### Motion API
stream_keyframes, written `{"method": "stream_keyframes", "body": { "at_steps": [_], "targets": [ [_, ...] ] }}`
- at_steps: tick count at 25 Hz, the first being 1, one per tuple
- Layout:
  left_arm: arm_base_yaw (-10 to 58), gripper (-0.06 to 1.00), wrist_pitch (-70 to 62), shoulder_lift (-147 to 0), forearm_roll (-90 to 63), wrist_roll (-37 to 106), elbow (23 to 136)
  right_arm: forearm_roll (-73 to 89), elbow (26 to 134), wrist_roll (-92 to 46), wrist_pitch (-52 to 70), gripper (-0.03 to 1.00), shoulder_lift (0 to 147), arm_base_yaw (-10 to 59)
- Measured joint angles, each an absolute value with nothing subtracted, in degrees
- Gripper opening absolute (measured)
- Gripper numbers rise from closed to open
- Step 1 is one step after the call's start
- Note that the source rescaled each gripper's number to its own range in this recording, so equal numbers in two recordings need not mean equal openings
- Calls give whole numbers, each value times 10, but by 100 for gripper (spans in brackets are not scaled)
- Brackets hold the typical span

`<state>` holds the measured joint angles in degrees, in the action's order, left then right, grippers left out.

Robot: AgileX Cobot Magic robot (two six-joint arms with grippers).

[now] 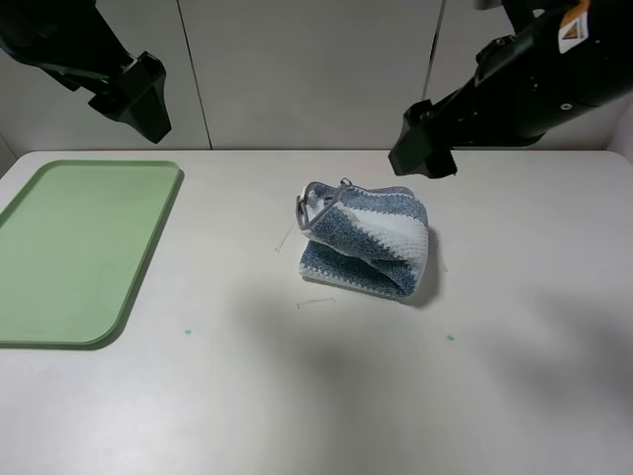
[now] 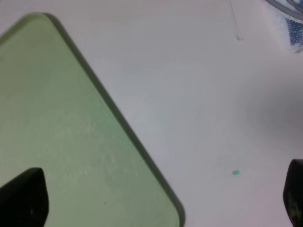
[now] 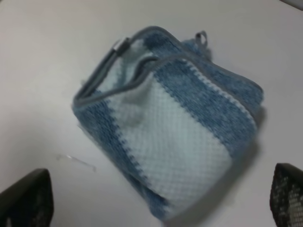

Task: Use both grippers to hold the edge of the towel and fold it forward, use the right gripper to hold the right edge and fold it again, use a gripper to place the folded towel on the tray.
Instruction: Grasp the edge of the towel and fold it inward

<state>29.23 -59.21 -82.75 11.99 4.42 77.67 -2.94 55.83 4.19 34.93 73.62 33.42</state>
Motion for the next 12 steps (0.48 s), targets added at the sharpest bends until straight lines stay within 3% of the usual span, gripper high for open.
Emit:
{"method": "stream_keyframes", "body": {
  "at_steps": [12],
  "targets": [
    [292, 100, -592, -827, 120, 44, 777, -15, 440, -75, 364, 100, 599, 194]
  ]
}}
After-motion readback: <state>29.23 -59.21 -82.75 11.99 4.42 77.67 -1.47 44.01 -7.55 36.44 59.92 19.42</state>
